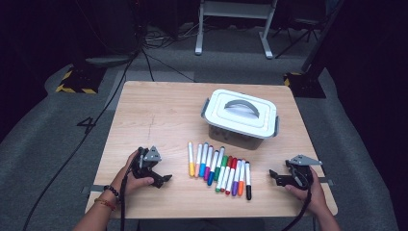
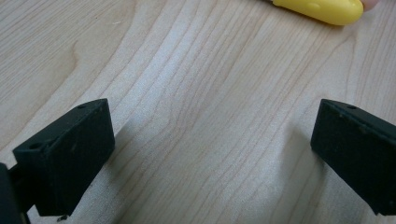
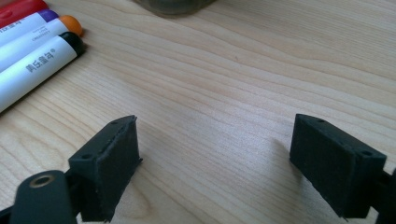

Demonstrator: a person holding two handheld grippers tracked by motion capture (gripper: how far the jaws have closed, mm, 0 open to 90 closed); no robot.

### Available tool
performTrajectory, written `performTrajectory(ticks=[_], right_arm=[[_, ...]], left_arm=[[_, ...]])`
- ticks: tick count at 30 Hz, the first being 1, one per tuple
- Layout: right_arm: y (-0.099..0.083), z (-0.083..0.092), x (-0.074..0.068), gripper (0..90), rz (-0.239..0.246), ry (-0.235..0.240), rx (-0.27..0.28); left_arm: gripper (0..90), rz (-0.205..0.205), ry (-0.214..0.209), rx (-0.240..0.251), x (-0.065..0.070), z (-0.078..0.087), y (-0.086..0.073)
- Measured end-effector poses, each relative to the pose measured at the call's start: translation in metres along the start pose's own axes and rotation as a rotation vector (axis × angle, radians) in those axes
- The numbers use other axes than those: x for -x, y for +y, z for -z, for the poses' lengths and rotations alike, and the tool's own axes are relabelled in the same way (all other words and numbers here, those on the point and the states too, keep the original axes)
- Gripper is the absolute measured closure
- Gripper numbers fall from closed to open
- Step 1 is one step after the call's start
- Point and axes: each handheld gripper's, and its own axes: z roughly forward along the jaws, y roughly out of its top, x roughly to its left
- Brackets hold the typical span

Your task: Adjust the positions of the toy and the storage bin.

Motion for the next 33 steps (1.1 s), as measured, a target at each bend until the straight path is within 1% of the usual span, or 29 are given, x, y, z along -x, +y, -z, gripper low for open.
performTrajectory(ticks=[11,13,14,15,16,18,19,20,22,23,25,27,29,30,31,32,33], right_arm=[[0.000,0.001,0.002,15.7,0.001,0.003,-0.013],[0.001,0.002,0.002,18.8,-0.010,-0.012,-0.014],[0.001,0.003,0.001,20.1,-0.007,-0.012,-0.012],[0.003,0.006,0.000,21.2,0.007,-0.022,0.013],[0.003,0.006,0.000,21.2,0.007,-0.022,0.013],[0.005,0.009,0.000,22.5,0.007,-0.025,0.034],[0.007,0.011,0.000,23.5,0.002,-0.015,0.040],[0.007,0.011,0.000,23.5,0.002,-0.015,0.040],[0.009,0.014,-0.001,24.5,0.010,-0.009,0.051],[0.012,0.018,-0.001,25.3,0.019,0.001,0.064],[0.014,0.020,-0.002,25.5,0.016,0.000,0.069],[0.020,0.027,-0.002,26.0,0.017,0.001,0.097],[0.025,0.032,-0.002,25.9,0.022,0.000,0.106],[0.029,0.034,-0.003,25.9,0.042,-0.010,0.111],[0.033,0.036,-0.002,26.1,0.062,-0.037,0.118],[0.036,0.038,-0.001,26.1,0.062,-0.037,0.123],[0.046,0.045,-0.002,26.2,0.072,-0.032,0.153]], left_arm=[[0.1,0.001,0.000,0.002,0.000,0.000,0.000],[0.1,0.001,0.000,0.001,0.000,0.000,0.000],[0.1,0.001,0.001,0.001,0.000,0.000,0.000],[0.1,0.002,0.002,0.001,0.000,0.000,0.000],[0.1,0.003,0.003,0.001,0.000,0.000,0.000],[0.1,0.006,0.006,0.002,0.001,0.000,0.000],[0.1,0.007,0.006,0.002,0.001,0.000,0.000],[0.1,0.007,0.006,0.001,0.001,0.000,0.000],[0.1,0.008,0.006,0.002,0.001,0.000,0.000],[0.1,0.007,0.006,0.001,0.001,0.000,0.000],[0.1,0.007,0.006,0.002,0.001,0.000,0.000],[0.1,0.007,0.006,0.001,0.001,0.000,0.000],[0.1,0.007,0.006,0.002,0.001,0.000,0.000],[0.1,0.009,0.007,0.002,0.001,0.000,0.000],[0.1,0.009,0.007,0.002,0.001,0.000,0.000],[0.1,0.010,0.007,0.002,0.001,0.000,0.000],[0.1,0.010,0.007,0.002,0.001,0.000,0.000]])
